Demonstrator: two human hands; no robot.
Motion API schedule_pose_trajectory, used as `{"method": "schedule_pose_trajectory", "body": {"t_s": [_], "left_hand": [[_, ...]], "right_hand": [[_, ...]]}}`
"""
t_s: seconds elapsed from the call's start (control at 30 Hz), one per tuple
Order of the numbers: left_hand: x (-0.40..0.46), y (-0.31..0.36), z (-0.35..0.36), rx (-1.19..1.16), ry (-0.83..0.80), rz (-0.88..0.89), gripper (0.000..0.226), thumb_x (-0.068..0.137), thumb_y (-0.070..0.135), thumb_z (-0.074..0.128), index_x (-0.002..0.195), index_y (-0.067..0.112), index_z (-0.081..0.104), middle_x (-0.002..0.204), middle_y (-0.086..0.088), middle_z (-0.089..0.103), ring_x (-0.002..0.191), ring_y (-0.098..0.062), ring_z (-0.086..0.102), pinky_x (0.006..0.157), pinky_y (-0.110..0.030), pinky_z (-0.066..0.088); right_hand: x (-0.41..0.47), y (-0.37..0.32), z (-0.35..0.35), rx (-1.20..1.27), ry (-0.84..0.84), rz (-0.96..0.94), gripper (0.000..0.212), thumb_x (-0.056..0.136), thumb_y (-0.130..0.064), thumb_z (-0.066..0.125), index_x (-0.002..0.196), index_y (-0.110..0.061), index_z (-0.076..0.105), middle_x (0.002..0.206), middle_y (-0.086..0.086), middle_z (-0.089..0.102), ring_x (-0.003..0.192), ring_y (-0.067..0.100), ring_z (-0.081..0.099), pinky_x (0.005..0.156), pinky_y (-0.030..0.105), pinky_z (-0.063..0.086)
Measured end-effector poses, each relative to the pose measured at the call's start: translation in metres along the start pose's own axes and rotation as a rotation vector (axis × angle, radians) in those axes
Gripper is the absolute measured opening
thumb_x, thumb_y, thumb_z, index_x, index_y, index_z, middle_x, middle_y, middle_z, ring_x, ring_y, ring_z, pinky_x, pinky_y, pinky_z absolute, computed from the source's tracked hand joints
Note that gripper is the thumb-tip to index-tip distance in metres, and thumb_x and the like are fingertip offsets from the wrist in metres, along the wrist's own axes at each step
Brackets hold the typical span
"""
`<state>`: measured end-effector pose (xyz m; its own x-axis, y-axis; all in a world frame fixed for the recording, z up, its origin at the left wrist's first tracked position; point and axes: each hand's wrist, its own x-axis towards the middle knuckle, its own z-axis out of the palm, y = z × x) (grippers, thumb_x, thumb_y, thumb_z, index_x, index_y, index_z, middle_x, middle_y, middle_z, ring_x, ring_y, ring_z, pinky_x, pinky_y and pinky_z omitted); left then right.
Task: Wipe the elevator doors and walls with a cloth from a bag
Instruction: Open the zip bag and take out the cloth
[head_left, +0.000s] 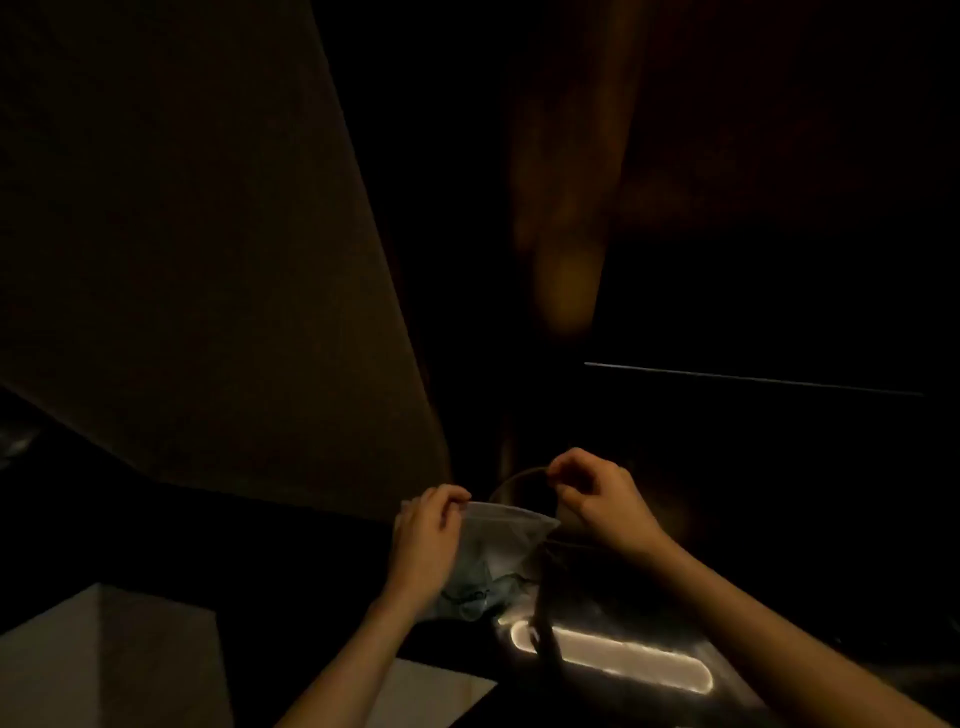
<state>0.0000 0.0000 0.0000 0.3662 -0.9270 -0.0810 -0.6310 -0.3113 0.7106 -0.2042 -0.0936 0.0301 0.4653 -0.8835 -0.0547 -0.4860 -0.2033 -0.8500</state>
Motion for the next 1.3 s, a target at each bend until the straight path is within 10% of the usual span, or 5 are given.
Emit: {"method": "schedule_pose_trajectory", "body": {"t_s": [0.17,0.33,0.6,0.77,1.3], "left_hand": [[0.032,-0.091,0.065,0.398,0.031,0.281,0.053,0.084,0.043,0.019,0.115,0.026,0.058,0.111,0.008,0.059,0.107,-0.013,0.051,0.091,-0.032,0.028],[0.058,-0.154,0.109,0.703,0.118,0.533,0.036,0.083,0.036,0.039,0.107,0.026,0.064,0.103,0.006,0.065,0.093,-0.015,0.062,0.081,-0.032,0.043],[0.065,-0.188,0.132,0.788,0.193,0.673,0.02,0.068,0.026,0.075,0.087,0.024,0.069,0.084,0.001,0.063,0.078,-0.02,0.062,0.067,-0.031,0.048],[0.056,-0.178,0.125,0.716,0.206,0.717,0.028,0.079,0.028,0.041,0.085,0.022,0.068,0.088,-0.001,0.065,0.08,-0.02,0.064,0.068,-0.028,0.05],[0.0,0.099,-0.087,0.338,0.152,0.72,0.019,0.091,0.03,0.046,0.094,0.024,0.064,0.088,0.007,0.059,0.086,-0.009,0.051,0.076,-0.021,0.03]], "right_hand": [[0.025,0.104,0.074,-0.183,0.011,-0.077,0.027,0.084,-0.005,0.059,0.106,-0.021,0.061,0.094,-0.023,0.049,0.099,0.004,0.046,0.088,0.021,0.04],[0.042,0.182,0.124,-0.429,0.014,-0.197,0.034,0.082,-0.017,0.059,0.115,-0.024,0.057,0.117,-0.012,0.047,0.115,0.01,0.035,0.096,0.03,0.033],[0.052,0.215,0.159,-0.627,-0.005,-0.195,0.036,0.088,-0.027,0.054,0.123,-0.029,0.051,0.134,-0.007,0.04,0.126,0.015,0.031,0.099,0.031,0.024],[0.051,0.215,0.156,-0.629,-0.007,-0.2,0.023,0.093,-0.028,0.049,0.112,-0.022,0.061,0.113,-0.001,0.055,0.108,0.018,0.051,0.087,0.031,0.035],[-0.021,-0.083,-0.085,-0.467,0.067,-0.148,0.015,0.088,-0.024,0.061,0.097,-0.014,0.069,0.093,-0.004,0.056,0.088,0.014,0.058,0.077,0.029,0.048]]}}
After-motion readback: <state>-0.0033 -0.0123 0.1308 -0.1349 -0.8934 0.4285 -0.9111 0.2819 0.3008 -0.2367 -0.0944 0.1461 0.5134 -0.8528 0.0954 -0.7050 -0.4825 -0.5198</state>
